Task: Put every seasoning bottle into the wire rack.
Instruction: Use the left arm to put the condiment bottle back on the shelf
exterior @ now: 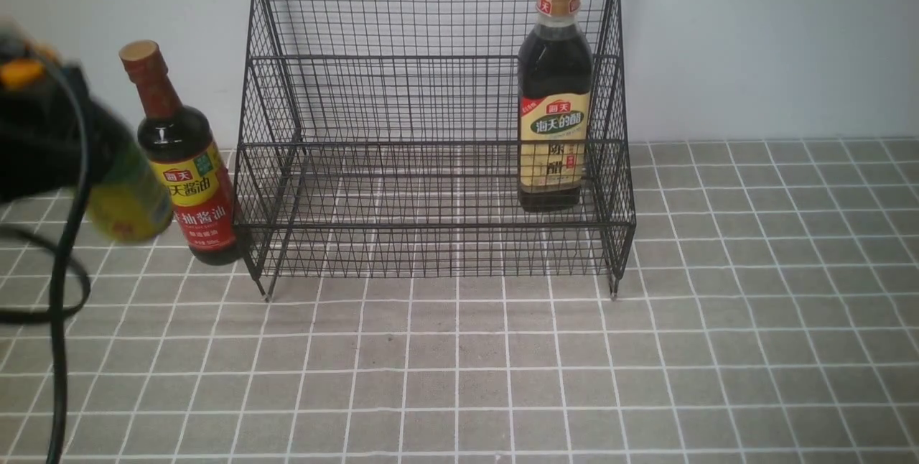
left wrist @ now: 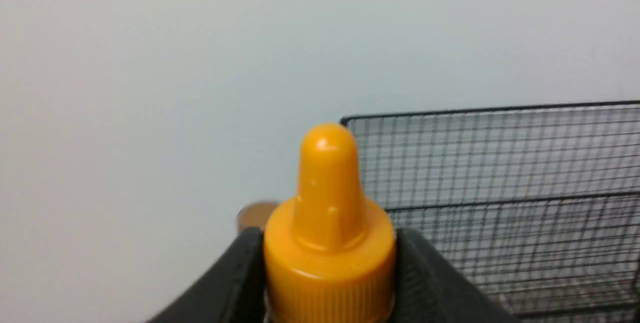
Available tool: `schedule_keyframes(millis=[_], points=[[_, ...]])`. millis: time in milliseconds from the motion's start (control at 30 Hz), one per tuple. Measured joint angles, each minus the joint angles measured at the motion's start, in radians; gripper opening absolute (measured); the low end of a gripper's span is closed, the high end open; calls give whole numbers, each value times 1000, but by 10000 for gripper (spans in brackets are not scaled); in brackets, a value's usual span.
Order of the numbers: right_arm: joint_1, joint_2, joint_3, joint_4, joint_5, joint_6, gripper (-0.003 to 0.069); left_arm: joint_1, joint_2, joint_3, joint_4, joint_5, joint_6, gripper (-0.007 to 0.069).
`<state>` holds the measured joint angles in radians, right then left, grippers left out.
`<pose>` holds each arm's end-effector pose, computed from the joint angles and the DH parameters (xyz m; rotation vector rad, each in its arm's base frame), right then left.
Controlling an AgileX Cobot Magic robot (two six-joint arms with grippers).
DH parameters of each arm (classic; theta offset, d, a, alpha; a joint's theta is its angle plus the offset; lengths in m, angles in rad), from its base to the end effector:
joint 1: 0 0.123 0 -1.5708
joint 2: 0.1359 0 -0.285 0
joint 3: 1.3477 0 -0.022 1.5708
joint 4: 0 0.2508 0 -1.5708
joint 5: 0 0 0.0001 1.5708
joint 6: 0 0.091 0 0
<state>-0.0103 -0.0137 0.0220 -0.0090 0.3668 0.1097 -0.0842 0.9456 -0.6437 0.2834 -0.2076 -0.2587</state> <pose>0.0526 -0.0008 0.1735 0.1059 1.8561 0.0601 0.2054 -0.0226 0.3411 0.1267 1.5817 -0.0967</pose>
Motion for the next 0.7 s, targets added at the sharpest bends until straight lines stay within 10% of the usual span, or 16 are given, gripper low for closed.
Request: schedule_keyframes(millis=[700], points=[[0,0,0,1,0,0,-12,-156,599,-268,69,-103,-29,288]])
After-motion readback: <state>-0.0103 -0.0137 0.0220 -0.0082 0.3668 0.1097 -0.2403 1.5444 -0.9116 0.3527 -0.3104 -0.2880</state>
